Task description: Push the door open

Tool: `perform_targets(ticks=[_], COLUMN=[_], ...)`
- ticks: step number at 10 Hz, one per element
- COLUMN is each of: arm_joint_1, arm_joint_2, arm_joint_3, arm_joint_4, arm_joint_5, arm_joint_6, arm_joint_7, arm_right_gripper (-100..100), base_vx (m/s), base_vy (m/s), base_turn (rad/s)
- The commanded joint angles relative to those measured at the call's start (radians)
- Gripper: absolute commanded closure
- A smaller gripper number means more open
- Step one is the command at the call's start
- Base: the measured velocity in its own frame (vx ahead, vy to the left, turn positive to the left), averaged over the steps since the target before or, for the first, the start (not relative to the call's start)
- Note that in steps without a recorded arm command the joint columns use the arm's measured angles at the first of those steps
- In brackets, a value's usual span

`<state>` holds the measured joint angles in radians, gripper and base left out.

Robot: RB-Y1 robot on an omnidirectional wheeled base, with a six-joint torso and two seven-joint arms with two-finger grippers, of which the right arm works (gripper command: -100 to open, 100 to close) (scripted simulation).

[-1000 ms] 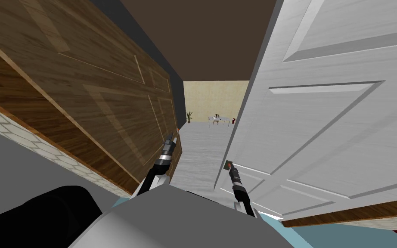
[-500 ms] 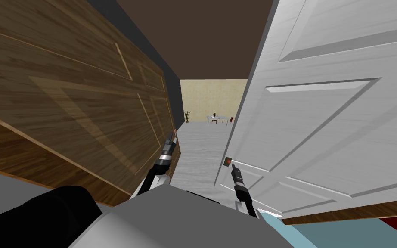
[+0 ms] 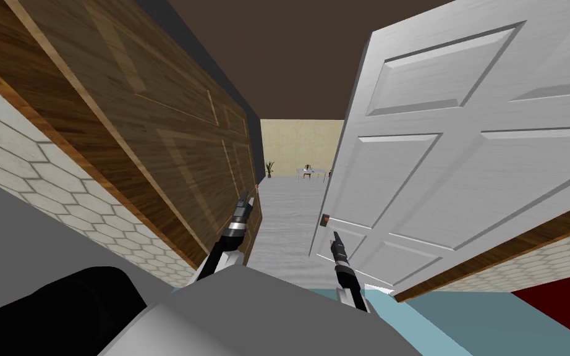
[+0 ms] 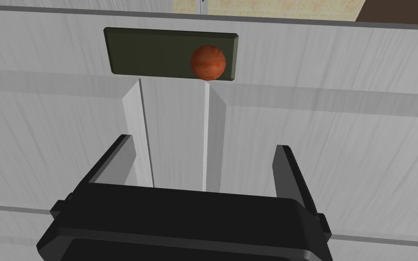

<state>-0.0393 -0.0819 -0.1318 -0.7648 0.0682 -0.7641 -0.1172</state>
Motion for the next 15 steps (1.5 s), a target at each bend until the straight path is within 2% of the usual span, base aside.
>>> perform_targets(ticks=[1,3,13,14,15], arm_joint_1=[-0.001,0.001,0.000,0.000,0.000], arm_joint_2=[0.005,0.001,0.009,0.009,0.009], arm_joint_3=[0.002,-0.001,-0.018,-0.018,-0.018], arm_joint_4=[0.000,0.000,0.016,0.016,0.016], arm_joint_5=[0.000,-0.001,-0.008,-0.008,-0.008], arm_joint_6=[0.001,-0.001,-0.025,-0.025,-0.025], arm_joint_7=[-0.003,0.000,0.013,0.013,0.013], arm_right_gripper=[-100,-100,-100,100,100], base_vx=[-0.207,-0.001,0.195,-0.023,-0.035], base_vy=[0.069,0.032,-0.018,0.007,0.003], base_turn=[-0.030,0.007,0.021,0.009,0.010])
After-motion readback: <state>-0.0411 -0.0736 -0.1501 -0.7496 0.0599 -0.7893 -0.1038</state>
